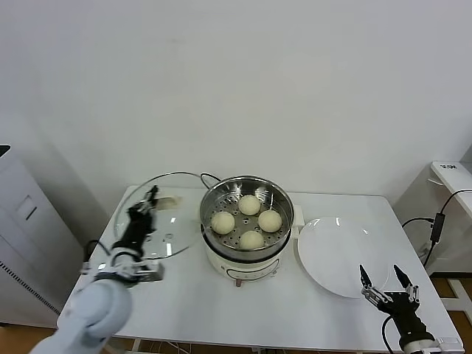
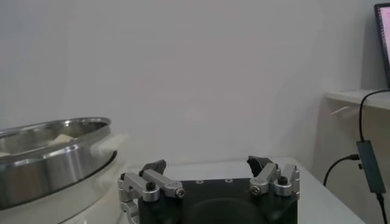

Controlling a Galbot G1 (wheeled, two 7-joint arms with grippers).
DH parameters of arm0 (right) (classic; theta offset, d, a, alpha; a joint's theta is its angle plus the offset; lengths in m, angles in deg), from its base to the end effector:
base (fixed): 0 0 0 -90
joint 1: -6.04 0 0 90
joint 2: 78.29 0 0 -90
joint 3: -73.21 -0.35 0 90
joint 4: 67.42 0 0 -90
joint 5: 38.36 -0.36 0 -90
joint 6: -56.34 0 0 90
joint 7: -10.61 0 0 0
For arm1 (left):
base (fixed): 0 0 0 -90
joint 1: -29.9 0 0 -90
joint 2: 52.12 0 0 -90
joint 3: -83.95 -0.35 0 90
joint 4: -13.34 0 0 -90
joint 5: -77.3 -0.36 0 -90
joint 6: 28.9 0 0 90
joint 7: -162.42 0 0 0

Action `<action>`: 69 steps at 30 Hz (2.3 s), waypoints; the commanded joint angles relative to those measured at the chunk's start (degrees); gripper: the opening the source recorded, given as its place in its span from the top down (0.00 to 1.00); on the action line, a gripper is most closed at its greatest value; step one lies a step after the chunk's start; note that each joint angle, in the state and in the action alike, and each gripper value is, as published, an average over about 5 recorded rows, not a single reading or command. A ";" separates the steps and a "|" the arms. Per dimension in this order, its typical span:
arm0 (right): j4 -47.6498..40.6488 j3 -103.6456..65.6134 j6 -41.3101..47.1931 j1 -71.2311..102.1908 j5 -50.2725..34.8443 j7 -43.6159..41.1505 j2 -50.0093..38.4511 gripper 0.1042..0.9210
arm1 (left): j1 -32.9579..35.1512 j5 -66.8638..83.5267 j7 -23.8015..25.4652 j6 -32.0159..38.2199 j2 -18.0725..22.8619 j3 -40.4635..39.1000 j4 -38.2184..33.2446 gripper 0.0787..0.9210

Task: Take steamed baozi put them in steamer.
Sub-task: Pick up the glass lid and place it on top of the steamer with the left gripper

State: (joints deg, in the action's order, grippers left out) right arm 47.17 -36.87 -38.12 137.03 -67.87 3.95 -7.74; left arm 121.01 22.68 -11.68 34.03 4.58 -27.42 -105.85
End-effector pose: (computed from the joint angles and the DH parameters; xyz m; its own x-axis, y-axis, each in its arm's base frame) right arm 0.1328 -0.1726 -0.3159 -0.9935 0.0442 0.1049 0.0485 0.9981 0.0384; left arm 0.2886 0.0000 -0.2143 -0.9913 0.1173 -0.0593 -0.0388 0.1698 0.9847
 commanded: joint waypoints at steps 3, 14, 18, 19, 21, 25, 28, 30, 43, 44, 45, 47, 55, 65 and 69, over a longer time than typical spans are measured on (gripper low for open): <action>-0.47 -2.03 -0.10 1.58 0.64 -1.11 1.31 0.12 | -20.95 -8.42 2.83 -14.68 13.82 -29.21 11.54 0.94; -0.52 -3.00 -0.22 2.12 0.51 -1.49 2.17 0.12 | -26.63 -12.95 2.62 -15.11 18.71 -32.80 21.62 0.94; -0.64 -2.94 -0.28 2.14 0.51 -1.68 2.18 0.12 | -26.61 -13.71 2.97 -14.77 18.26 -32.38 22.83 0.94; -0.70 -2.90 -0.28 2.10 0.51 -1.71 2.16 0.12 | -26.52 -13.73 3.02 -14.67 18.14 -32.35 23.05 0.94; -0.80 -2.78 -0.28 1.98 0.52 -1.73 2.10 0.12 | -26.35 -13.73 3.09 -14.57 18.06 -32.35 23.45 0.94; -0.78 -2.64 -0.30 1.80 0.47 -1.73 2.03 0.12 | -26.23 -14.08 3.26 -14.82 18.34 -32.29 24.28 0.94; -0.80 -2.77 -0.43 1.85 0.33 -1.80 2.02 0.12 | -26.24 -14.39 3.36 -14.87 18.43 -31.86 25.02 0.94; -0.94 -2.92 -0.61 1.96 0.25 -1.92 2.06 0.12 | -26.21 -14.45 3.47 -14.86 18.35 -31.55 25.38 0.94; -1.43 -3.03 -1.14 2.03 0.28 -2.35 2.35 0.12 | -25.10 -14.41 3.36 -15.25 18.60 -31.65 25.33 0.94; -1.41 -3.04 -1.16 2.03 0.27 -2.36 2.35 0.12 | -25.13 -14.51 3.37 -15.28 18.60 -31.63 25.57 0.94; -1.40 -3.05 -1.20 2.04 0.27 -2.38 2.36 0.12 | -25.15 -14.61 3.37 -15.29 18.55 -31.56 25.83 0.94; -1.38 -3.10 -1.30 2.09 0.25 -2.44 2.36 0.12 | -25.11 -14.80 3.34 -15.28 18.40 -31.29 26.30 0.94; -1.21 -2.87 -1.37 1.90 0.26 -2.47 2.37 0.12 | -24.68 -14.52 2.95 -15.24 18.04 -30.51 26.08 0.94; -1.12 -2.78 -1.29 1.38 -0.07 -2.45 1.71 0.12 | -22.79 -6.12 0.69 -17.56 17.05 -31.42 20.93 0.86; -1.32 -2.18 -1.31 0.89 0.06 -2.50 1.73 0.12 | -21.64 -1.54 -2.07 -17.93 15.14 -31.47 16.96 0.72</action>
State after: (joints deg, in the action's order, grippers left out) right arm 45.96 -39.54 -39.45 138.28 -67.84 1.46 -6.00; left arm 97.85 11.69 -10.09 18.90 21.76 -58.74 -82.77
